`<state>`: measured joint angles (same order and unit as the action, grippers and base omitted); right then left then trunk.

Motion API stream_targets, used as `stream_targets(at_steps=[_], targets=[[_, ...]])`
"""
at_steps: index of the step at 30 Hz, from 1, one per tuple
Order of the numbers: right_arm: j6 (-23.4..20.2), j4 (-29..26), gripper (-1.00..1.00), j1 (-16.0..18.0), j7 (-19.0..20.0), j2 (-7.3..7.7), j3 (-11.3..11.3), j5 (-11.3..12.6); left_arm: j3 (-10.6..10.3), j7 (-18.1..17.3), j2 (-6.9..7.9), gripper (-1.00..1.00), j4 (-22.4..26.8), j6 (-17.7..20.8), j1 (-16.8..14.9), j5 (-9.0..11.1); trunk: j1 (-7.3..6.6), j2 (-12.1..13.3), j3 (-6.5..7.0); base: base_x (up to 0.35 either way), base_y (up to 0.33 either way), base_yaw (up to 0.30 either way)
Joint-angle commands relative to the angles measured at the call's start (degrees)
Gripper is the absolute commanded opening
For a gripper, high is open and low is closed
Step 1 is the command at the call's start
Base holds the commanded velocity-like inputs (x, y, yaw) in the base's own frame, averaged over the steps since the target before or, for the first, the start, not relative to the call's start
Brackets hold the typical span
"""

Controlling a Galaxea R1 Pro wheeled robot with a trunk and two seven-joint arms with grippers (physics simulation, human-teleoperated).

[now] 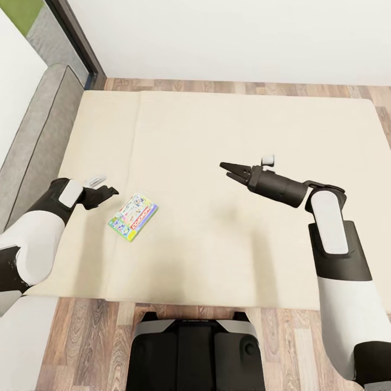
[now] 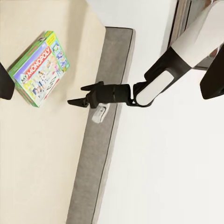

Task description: Put all the toys in the child's room - the three board games (two on the bed and one on the table), the two jigsaw puzzles on the table, and the tennis ball on the table - inside the toy box on the table in the child's room.

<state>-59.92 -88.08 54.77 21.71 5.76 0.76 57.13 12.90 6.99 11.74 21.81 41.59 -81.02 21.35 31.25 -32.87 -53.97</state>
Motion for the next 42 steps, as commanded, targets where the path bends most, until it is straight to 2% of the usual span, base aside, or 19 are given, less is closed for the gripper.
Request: stream_targets(at_steps=[1,7,14,30,38,42], targets=[[-0.08,0.21,1.00,0.24,0.54,0.01,0.05,-0.53,-0.23,0.45,-0.01,1.00,0.07,0.06,-0.02,0.62,0.02,-0.07,-0.14,0.000,0.000,0.000],[-0.08,0.83,1.00,0.76,0.46,0.01,0.85,-0.53,-2.69,0.15,-0.01,1.00,0.07,-0.51,-0.02,0.74,0.02,-0.07,-0.69,0.000,0.000,0.000],[-0.08,1.01,1.00,0.83,0.44,0.08,1.31,-0.53,-3.93,0.01,-0.10,1.00,0.07,-0.67,-0.02,0.79,0.02,-0.07,-1.34,0.000,0.000,0.000],[-0.08,1.83,1.00,0.82,0.44,0.13,1.44,-0.53,-4.52,-0.44,-0.14,1.00,-0.06,-0.58,0.04,0.80,0.02,-0.07,-2.82,0.000,0.000,0.000],[-0.08,2.22,1.00,0.78,0.40,0.11,1.44,-0.58,-4.64,-2.60,-0.18,1.00,-0.10,-0.53,0.14,0.71,0.02,-0.07,-3.49,0.000,0.000,0.000],[-0.08,2.73,1.00,0.78,0.37,0.07,1.44,-0.60,-5.77,-4.26,-0.21,1.00,-0.10,-0.49,0.26,0.70,0.02,-0.07,-3.63,0.000,0.000,0.000]])
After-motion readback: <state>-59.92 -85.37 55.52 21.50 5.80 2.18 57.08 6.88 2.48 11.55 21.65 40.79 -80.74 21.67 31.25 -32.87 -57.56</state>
